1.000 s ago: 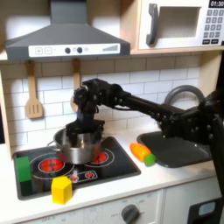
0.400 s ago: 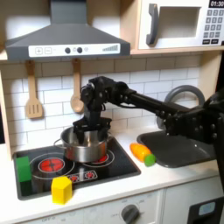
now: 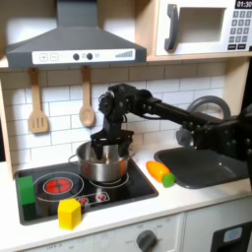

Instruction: Slide pot right

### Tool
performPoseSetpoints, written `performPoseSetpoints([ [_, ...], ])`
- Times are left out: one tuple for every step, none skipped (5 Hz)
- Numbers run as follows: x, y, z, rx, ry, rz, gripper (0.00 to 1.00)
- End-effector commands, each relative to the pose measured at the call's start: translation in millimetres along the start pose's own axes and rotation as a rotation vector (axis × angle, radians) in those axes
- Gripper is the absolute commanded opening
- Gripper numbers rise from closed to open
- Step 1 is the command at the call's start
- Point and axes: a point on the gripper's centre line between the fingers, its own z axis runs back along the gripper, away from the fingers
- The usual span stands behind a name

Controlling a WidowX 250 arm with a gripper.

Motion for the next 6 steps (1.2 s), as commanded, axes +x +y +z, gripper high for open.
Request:
performPoseSetpoints([
  [-2,-18.2,-1.4,-0.017,0.008,-0.029,1.0],
  [-3,-21.4,-0.2,-0.018,0.009,-0.036,1.0],
  [-2,-27.5,2.6,-0.023,0.003,-0.047,1.0],
  [-4,-26.4,1.5,-0.028,0.01,-0.046,1.0],
  [-4,-25.0,3.0,-0.024,0.004,-0.046,1.0],
  [0,-27.3,18.4,-0.017,-0.031,-0.055,1.0],
])
